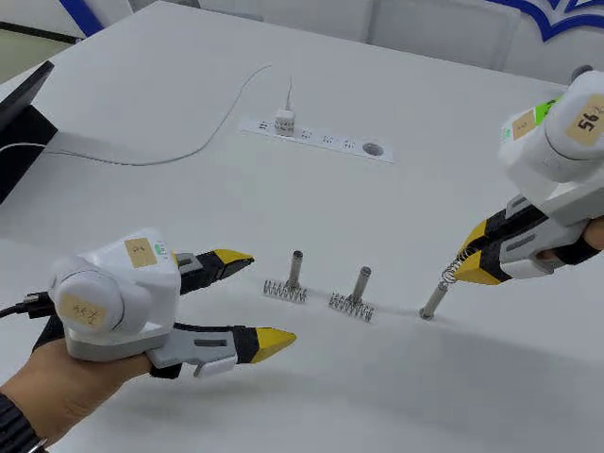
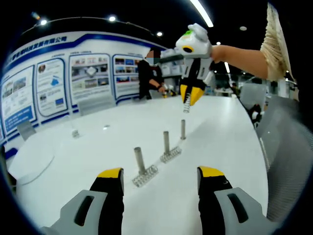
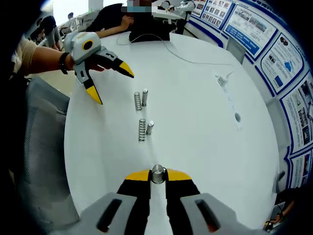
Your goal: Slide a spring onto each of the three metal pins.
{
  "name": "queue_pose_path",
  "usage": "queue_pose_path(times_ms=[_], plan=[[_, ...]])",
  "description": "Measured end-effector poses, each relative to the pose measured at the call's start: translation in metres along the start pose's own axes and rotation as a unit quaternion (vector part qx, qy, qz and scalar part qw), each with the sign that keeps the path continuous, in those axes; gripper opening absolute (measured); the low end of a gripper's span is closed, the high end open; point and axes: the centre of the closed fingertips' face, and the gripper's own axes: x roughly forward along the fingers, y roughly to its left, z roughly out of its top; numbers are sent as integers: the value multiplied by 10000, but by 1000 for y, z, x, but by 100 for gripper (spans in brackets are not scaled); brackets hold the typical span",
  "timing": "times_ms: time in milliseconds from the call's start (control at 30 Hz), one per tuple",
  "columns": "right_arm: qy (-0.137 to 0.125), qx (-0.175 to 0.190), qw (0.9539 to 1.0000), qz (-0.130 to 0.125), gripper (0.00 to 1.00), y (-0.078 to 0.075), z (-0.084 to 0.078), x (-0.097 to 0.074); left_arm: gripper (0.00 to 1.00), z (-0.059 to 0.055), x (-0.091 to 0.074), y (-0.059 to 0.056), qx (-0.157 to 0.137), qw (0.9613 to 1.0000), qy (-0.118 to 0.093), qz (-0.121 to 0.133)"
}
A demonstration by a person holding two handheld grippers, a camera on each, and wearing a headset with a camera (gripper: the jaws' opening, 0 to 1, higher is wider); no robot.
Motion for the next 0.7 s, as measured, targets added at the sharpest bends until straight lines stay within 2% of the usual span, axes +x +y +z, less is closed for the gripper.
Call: queue_pose_path(times_ms=[200, 700], plan=[[168, 54, 9998, 66, 12, -5, -8, 11, 61, 0, 0, 0, 0, 10000, 7, 16], [295, 153, 9992, 215, 12, -8, -17, 29, 60, 0, 0, 3, 6, 10000, -13, 24]])
